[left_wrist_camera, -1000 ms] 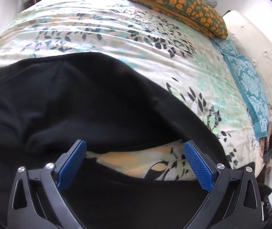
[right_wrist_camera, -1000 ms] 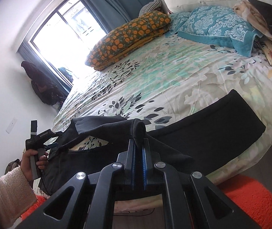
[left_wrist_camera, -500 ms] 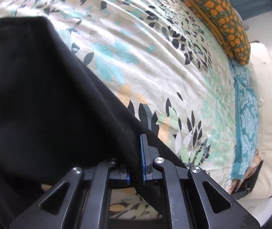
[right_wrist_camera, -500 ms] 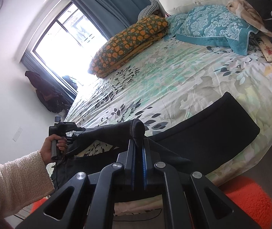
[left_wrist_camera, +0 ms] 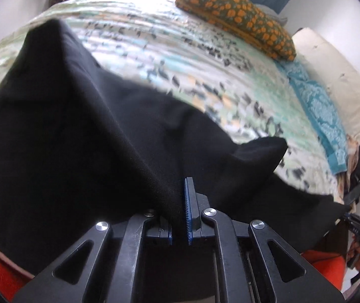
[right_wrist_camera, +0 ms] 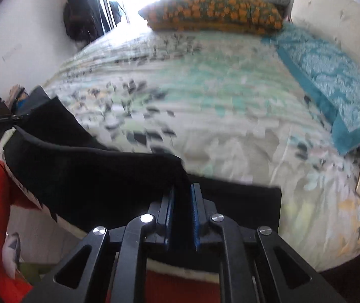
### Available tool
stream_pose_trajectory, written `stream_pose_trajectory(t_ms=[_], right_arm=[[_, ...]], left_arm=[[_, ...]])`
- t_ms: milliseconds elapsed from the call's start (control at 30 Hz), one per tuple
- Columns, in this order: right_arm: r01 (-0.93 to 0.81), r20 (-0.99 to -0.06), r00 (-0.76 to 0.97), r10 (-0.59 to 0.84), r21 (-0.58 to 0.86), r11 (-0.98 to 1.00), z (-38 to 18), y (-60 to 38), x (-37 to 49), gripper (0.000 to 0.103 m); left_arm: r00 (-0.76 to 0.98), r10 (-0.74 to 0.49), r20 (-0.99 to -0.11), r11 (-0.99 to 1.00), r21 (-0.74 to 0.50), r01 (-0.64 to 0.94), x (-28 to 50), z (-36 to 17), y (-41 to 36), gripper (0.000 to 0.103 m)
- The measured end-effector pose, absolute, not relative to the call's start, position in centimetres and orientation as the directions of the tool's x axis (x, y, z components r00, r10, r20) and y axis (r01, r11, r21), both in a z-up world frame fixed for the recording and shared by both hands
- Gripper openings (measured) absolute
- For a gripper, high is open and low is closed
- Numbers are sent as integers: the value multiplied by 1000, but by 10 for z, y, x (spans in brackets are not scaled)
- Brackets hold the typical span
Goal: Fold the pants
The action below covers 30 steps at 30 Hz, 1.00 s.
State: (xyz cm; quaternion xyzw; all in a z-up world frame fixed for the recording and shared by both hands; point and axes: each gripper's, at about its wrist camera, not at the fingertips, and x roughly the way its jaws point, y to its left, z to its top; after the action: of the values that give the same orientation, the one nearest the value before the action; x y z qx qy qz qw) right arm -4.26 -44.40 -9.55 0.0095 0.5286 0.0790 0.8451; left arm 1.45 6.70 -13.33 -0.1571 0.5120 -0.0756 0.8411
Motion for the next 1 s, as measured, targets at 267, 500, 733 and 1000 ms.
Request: stream_pose_trajectory(t_ms=[267,500,733,1000], right_arm=[[185,-889,398,228,321,929,-103,-498,-77,30],[403,-902,223,370,431,808,-158,-467,-50,38],[315,-939,151,310,343,885,-158,-431,-48,12],[91,-946,314,80,114,989,-72,-396,-25,12]], left_arm=[[492,-303,-816,932,-361,-25,-2,-137,69,6],[493,-318,-810,927,-375,-19,-5,-137,70,6],[509,-315,-801,927,-375,-16,-8,-131,73,5],[518,-286,-806,939,-344,-16,-68,-116,47,4]])
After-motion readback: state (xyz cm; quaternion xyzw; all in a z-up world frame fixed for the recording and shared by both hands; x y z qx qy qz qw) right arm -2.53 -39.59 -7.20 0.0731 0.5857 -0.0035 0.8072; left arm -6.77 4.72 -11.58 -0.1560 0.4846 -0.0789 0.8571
